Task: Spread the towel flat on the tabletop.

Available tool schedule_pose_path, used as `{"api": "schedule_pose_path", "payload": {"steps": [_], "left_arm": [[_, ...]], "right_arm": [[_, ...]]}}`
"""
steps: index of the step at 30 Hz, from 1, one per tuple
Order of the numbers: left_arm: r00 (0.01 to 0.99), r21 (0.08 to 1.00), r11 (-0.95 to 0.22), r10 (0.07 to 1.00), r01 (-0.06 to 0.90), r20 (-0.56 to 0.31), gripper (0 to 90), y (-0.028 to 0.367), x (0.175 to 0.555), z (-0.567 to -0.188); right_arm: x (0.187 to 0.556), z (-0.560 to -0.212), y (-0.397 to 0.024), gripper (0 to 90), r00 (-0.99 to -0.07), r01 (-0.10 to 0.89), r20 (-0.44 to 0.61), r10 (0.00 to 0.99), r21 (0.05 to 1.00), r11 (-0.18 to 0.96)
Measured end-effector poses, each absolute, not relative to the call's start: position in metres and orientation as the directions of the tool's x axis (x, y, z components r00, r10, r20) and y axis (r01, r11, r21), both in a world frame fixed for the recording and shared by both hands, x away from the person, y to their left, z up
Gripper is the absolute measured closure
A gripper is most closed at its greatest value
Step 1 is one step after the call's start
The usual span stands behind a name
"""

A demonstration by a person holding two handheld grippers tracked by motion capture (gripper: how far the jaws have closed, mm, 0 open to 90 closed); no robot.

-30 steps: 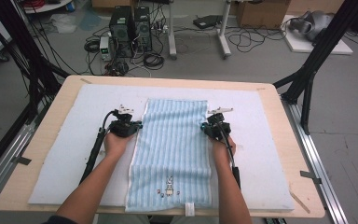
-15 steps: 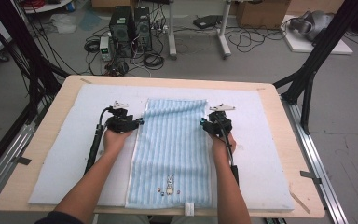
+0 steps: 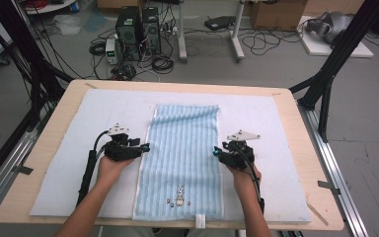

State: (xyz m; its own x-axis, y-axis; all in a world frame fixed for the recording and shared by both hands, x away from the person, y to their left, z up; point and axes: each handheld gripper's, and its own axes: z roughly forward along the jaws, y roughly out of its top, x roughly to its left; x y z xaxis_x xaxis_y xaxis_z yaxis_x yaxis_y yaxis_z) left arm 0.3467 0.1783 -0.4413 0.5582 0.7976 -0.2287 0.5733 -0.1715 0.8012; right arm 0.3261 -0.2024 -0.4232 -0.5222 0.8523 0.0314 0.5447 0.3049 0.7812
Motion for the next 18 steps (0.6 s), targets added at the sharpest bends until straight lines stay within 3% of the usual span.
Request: {"api": "schedule_pose_path", "payload": {"steps": [3, 5, 7, 8, 10, 18], "left_arm": [[0.562, 0.773, -0.209, 0.797, 0.599, -0.221, 53.0, 0.172, 0.34, -0.446], [0.565, 0.771, -0.27, 0.813, 0.576, -0.138, 55.6, 0.164, 0.335, -0.449], [0.552, 0.778, -0.288, 0.829, 0.558, -0.088, 72.0, 0.16, 0.332, -0.448], [0.543, 0.772, -0.265, 0.831, 0.578, -0.122, 87.9, 0.16, 0.333, -0.449], [0.53, 0.778, -0.258, 0.841, 0.573, -0.111, 88.3, 0.157, 0.335, -0.449], [0.418, 0.794, -0.141, 0.896, 0.592, -0.152, 88.5, 0.16, 0.353, -0.452]], "right_arm": [[0.317, -0.431, -0.202, 56.5, -0.516, 0.572, 0.056, 0.855, 0.765, 0.295], [0.316, -0.439, -0.199, 56.7, -0.511, 0.599, 0.058, 0.858, 0.739, 0.307], [0.317, -0.446, -0.196, 62.6, -0.505, 0.613, 0.043, 0.862, 0.721, 0.323], [0.317, -0.446, -0.196, 69.0, -0.502, 0.61, 0.053, 0.863, 0.729, 0.311], [0.32, -0.446, -0.195, 85.7, -0.512, 0.614, 0.075, 0.856, 0.729, 0.304], [0.343, -0.446, -0.185, 85.5, -0.46, 0.583, -0.051, 0.886, 0.735, 0.345]]}}
